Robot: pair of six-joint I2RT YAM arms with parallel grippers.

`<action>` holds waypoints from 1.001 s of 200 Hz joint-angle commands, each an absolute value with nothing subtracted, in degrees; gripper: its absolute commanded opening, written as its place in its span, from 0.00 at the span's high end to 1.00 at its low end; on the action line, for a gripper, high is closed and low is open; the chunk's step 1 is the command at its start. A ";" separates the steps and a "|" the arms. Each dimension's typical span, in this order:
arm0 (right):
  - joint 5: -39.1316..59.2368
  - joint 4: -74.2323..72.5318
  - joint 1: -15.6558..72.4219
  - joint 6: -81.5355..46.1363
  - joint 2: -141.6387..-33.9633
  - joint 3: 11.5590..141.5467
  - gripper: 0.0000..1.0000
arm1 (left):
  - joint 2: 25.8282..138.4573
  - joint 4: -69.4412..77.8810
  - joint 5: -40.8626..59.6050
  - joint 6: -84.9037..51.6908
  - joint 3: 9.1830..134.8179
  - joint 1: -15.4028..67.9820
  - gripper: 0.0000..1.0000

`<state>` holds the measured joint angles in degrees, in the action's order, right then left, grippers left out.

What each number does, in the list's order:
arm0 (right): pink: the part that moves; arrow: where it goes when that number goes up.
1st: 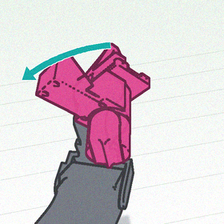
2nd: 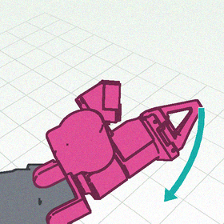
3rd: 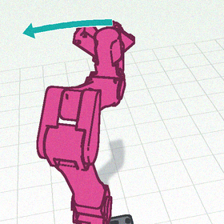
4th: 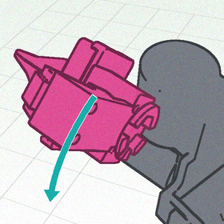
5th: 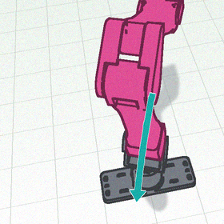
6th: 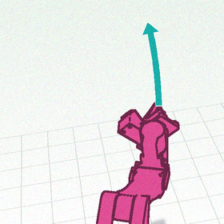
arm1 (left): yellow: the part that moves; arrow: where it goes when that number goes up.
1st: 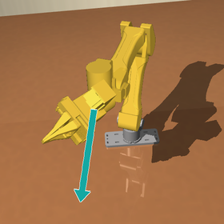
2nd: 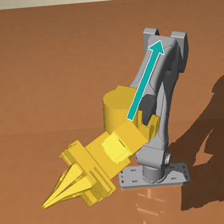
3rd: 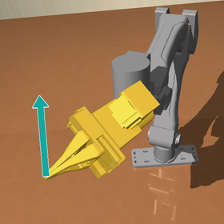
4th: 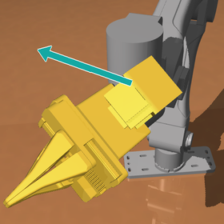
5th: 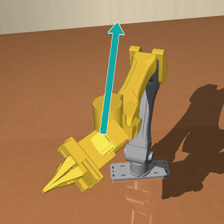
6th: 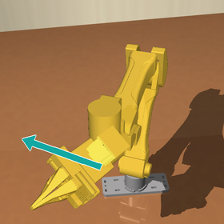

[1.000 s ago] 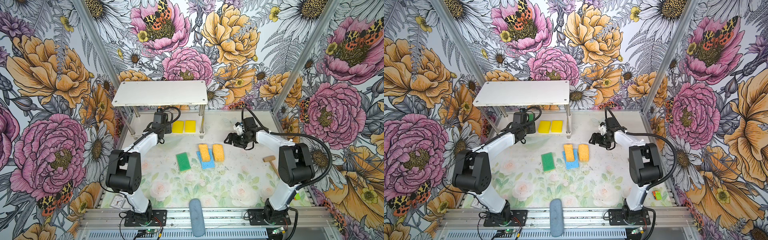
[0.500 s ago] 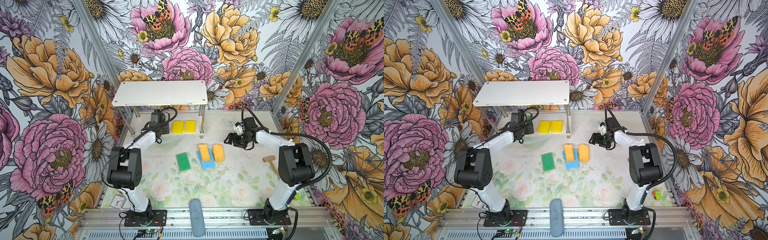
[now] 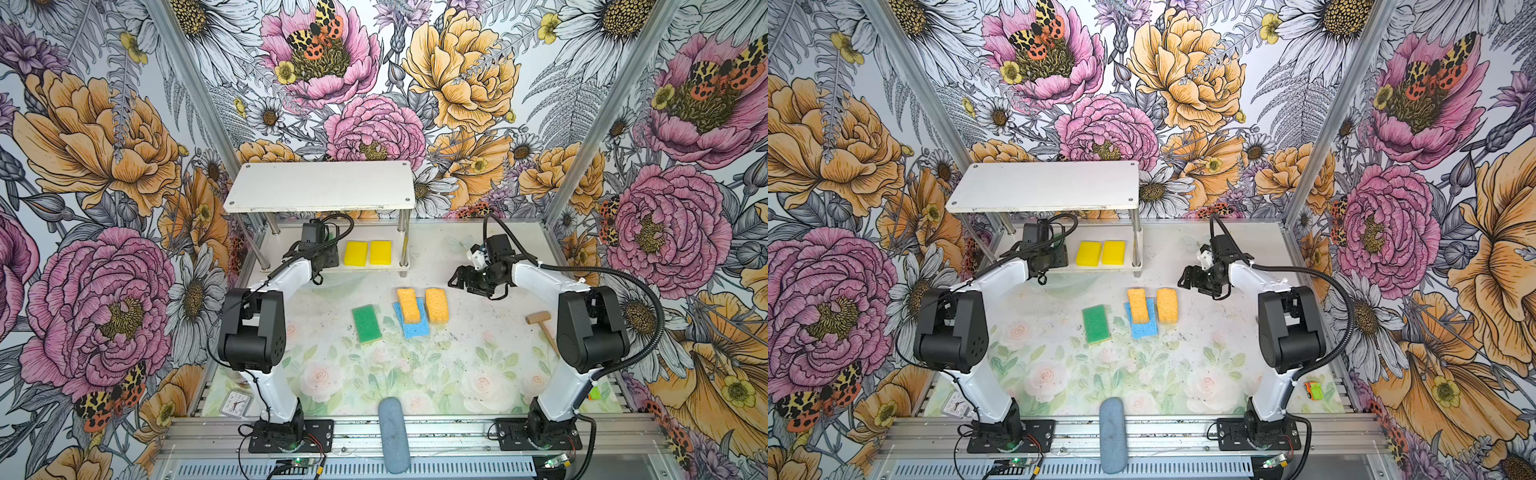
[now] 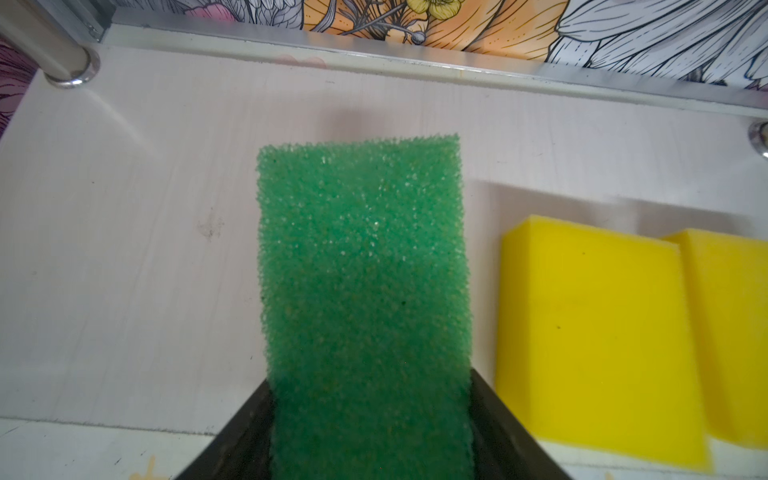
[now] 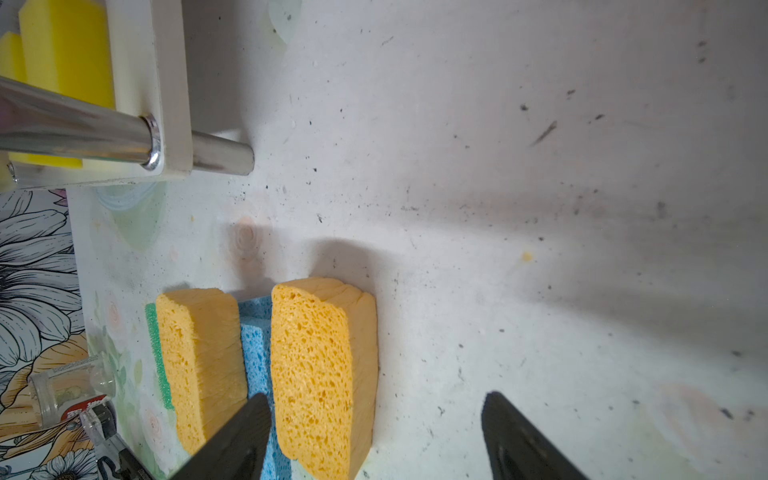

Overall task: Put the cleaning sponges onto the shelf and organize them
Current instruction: 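Lower the green sponge onto the shelf beside the yellow sponges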

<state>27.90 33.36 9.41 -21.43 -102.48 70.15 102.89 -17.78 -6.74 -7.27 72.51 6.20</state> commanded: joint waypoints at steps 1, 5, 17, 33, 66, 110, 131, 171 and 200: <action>27.63 32.36 9.04 -21.01 -102.30 70.49 0.18 | 102.88 -18.15 -5.71 -7.12 74.13 5.72 0.35; 27.78 32.35 9.05 -21.01 -102.37 70.49 0.18 | 102.77 -18.19 -5.83 -7.20 74.18 5.71 0.35; 27.89 32.36 9.09 -21.09 -102.39 70.58 0.18 | 102.65 -18.27 -5.37 -7.37 74.43 5.71 0.35; 27.79 32.34 9.06 -21.18 -102.39 70.73 0.18 | 102.56 -18.28 -4.95 -7.47 74.96 5.57 0.35; 27.85 32.32 9.07 -21.18 -101.94 70.44 0.18 | 103.51 -19.50 -4.83 -6.99 76.55 5.54 0.35; 27.81 32.35 9.01 -21.10 -101.95 70.44 0.18 | 103.77 -19.85 -4.56 -6.94 76.78 5.27 0.35; 27.83 32.34 9.03 -21.11 -102.04 70.49 0.18 | 103.72 -19.94 -4.48 -7.12 76.66 5.19 0.35; 27.80 32.34 9.02 -21.10 -102.13 70.57 0.18 | 106.44 -21.19 -4.13 -7.21 77.65 5.01 0.34; 27.75 32.31 9.05 -21.10 -102.13 70.49 0.18 | 107.25 -22.09 -3.60 -6.94 78.36 5.03 0.34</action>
